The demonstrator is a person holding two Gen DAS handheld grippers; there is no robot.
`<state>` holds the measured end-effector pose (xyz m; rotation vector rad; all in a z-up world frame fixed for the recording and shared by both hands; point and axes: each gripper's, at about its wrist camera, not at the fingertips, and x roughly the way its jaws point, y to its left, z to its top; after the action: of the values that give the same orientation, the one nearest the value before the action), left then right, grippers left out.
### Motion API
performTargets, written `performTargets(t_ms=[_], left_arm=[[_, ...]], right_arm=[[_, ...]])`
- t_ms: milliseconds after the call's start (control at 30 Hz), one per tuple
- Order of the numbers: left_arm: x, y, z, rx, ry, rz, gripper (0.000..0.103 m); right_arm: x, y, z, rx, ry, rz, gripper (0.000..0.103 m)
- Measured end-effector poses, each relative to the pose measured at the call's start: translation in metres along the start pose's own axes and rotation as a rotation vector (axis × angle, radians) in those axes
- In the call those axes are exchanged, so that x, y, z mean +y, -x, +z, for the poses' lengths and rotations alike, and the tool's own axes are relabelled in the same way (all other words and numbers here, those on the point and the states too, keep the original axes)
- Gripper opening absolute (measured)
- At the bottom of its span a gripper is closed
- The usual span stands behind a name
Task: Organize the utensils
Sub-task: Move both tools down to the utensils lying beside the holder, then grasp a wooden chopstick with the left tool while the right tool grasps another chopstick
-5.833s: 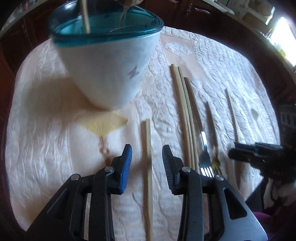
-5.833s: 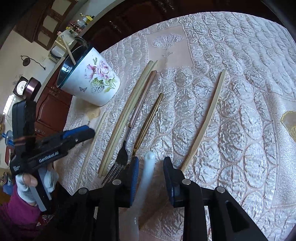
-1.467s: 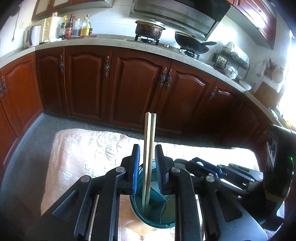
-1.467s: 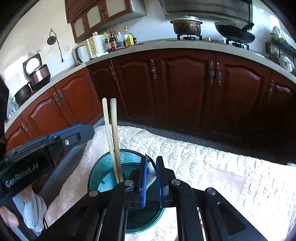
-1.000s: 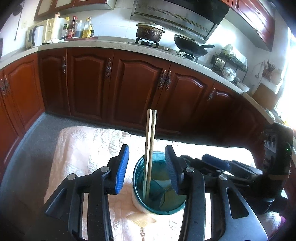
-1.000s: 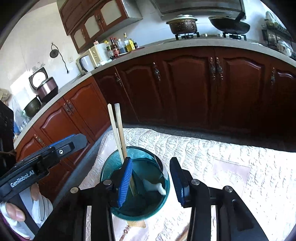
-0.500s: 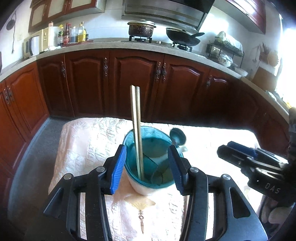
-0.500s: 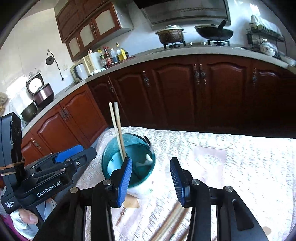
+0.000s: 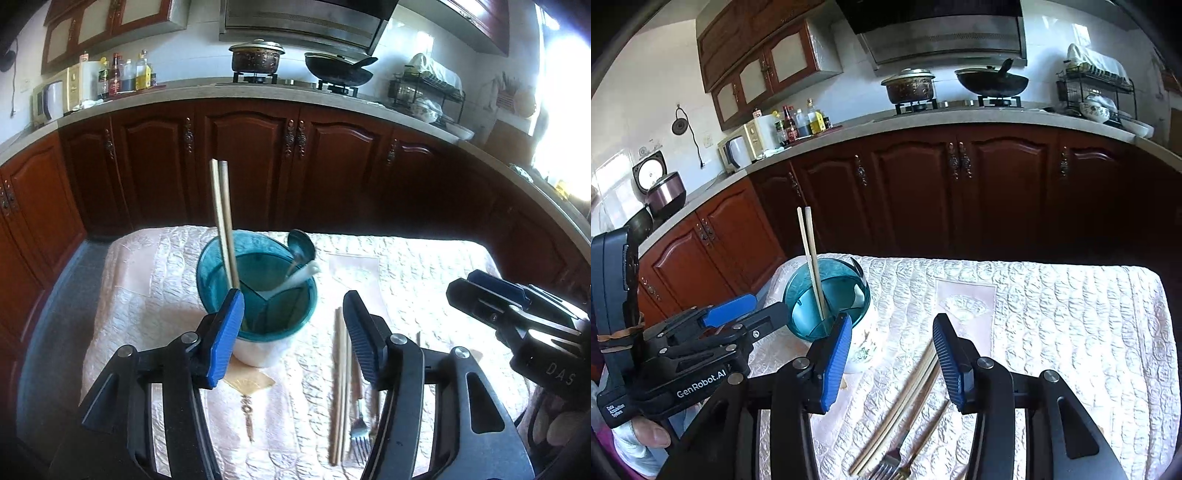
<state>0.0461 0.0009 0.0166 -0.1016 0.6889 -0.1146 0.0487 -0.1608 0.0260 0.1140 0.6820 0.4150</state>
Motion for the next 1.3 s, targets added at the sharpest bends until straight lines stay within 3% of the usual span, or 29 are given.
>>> performTargets(t_ms=[467, 833, 900, 967, 1133, 1200, 1300], left_arm=[[-0.018, -0.004, -0.013, 0.058, -0.006, -0.081, 0.065], [-0.031, -0.050, -0.057, 0.198, -0.055, -0.105, 0.063], [-0.036, -0.063, -0.067, 0.223, -0.084, -0.102, 0.048], [-0.041, -0.077, -0.076, 0.266, -0.102, -0.105, 0.040], [-0.049, -0.113, -0.101, 0.388, -0.106, -0.129, 0.039], [-0.050, -0.123, -0.106, 0.413, -0.114, -0.113, 0.017], [-0.046, -0.130, -0.110, 0.423, -0.088, -0.134, 0.007]], right_arm=[[-0.041, 0.016, -0.040, 0.059, -0.050, -0.080, 0.045], [-0.089, -0.026, -0.089, 0.214, -0.169, -0.087, 0.045], [-0.095, -0.030, -0.096, 0.230, -0.184, -0.085, 0.045], [-0.098, -0.033, -0.099, 0.239, -0.190, -0.082, 0.045], [-0.104, -0.034, -0.100, 0.244, -0.202, -0.080, 0.045], [-0.107, -0.035, -0.100, 0.246, -0.207, -0.079, 0.045], [-0.107, -0.036, -0.100, 0.250, -0.208, -0.077, 0.044]])
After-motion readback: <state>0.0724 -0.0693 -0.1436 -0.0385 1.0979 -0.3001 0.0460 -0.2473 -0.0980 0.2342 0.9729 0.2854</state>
